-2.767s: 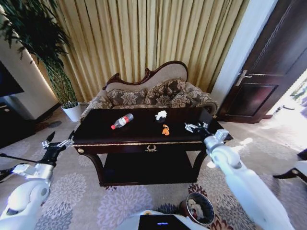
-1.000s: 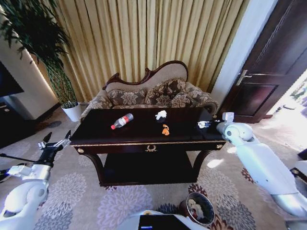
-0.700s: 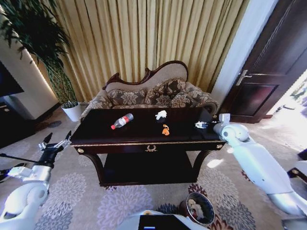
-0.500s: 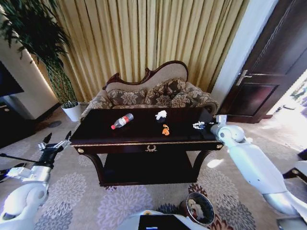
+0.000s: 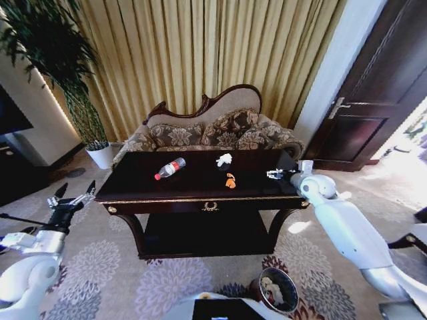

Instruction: Move to the front of the table and place the trash on the table into the trash bin.

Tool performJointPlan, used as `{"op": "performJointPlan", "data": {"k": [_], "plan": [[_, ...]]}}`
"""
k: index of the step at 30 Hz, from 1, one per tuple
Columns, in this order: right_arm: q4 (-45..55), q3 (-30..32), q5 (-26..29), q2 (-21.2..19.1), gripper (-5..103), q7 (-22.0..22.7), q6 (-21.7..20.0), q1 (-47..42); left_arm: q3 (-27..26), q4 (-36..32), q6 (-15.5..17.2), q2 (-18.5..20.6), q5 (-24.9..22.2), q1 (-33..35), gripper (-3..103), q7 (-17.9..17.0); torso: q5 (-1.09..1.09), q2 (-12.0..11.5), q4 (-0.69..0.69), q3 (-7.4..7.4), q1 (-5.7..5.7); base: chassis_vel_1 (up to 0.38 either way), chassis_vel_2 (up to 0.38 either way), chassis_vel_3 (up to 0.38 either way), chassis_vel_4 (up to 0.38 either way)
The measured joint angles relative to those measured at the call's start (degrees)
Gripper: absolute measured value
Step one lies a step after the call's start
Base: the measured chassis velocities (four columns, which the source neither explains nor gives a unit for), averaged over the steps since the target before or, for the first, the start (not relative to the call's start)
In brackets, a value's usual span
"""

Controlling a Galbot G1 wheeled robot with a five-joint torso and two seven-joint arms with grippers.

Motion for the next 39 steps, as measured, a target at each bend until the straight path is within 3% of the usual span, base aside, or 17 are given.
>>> {"op": "performJointPlan", "data": {"k": [7,28,31,38,39], "plan": [[-2.6,-0.9,0.0,-1.4,100,-1.2,0.1,1.0,0.3,-0.5,-0.1,-1.2,0.1,0.1,100,0.5,0.01,0.0,0.01,0.0,0.0,0.0,0.0,0.0,0.0],[-5.5,-2.2,-1.5,-0.4,103,-1.6,1.3,0.7,-0.4,-1.4,-0.2,-1.3,-0.1,0.5,100,0.5,0.01,0.0,-0.01,0.0,0.0,0.0,0.0,0.0,0.0],[-5.5,-2.2,-1.5,-0.5,97,-1.6,1.5,0.6,-0.4,-1.4,-0.2,-1.2,-0.1,0.5,100,0.5,0.01,0.0,0.0,0.0,0.0,0.0,0.0,0.0,0.0],[-5.2,-2.0,-1.7,-0.6,66,-1.6,2.3,0.0,-0.5,-1.6,-0.3,-1.2,-0.1,0.5,100,0.5,0.01,0.0,0.0,0.0,0.0,0.0,0.0,0.0,0.0],[-5.2,-2.0,-1.7,-0.6,66,-1.6,2.3,0.0,-0.5,-1.6,-0.3,-1.2,-0.1,0.5,100,0.5,0.01,0.0,0.0,0.0,0.0,0.0,0.0,0.0,0.0]]}}
